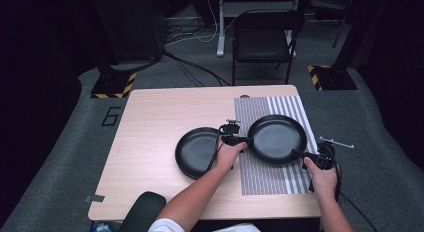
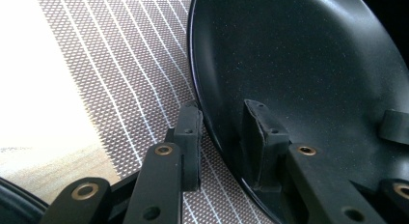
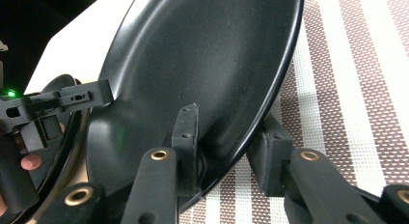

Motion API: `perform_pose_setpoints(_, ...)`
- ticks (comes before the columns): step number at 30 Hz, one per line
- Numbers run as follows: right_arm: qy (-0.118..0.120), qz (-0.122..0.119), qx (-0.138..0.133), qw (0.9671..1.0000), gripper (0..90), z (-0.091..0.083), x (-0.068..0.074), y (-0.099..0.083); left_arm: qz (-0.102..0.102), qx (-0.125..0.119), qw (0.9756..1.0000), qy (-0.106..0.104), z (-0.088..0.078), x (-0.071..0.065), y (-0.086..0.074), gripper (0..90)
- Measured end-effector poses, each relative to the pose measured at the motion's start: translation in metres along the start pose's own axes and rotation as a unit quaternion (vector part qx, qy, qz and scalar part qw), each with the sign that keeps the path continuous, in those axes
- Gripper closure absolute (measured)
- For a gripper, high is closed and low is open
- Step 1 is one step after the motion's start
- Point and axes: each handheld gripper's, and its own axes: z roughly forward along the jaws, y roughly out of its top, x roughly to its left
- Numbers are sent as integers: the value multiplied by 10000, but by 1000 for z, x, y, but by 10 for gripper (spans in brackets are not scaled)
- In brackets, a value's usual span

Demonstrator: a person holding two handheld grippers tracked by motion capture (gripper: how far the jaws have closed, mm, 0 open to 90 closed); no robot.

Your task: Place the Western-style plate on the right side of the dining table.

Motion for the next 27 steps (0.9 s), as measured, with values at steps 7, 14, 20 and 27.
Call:
perform_pose_setpoints(7,31,77,61,9999,664,4,-4,0,-35,14,10000,85,1,-1,0,693)
perform_pose_setpoints(14,40,99,58,9999,664,8,-6,0,-66,4,9998,167,4,-1,2,694)
perform_pose_setpoints(20,44,231,115,9997,664,10,-10,0,40,73,9996,264,7,-4,2,691)
perform_pose_setpoints(27,52,305,114,9995,664,10,-13,0,28,76,9996,286,12,-5,3,689)
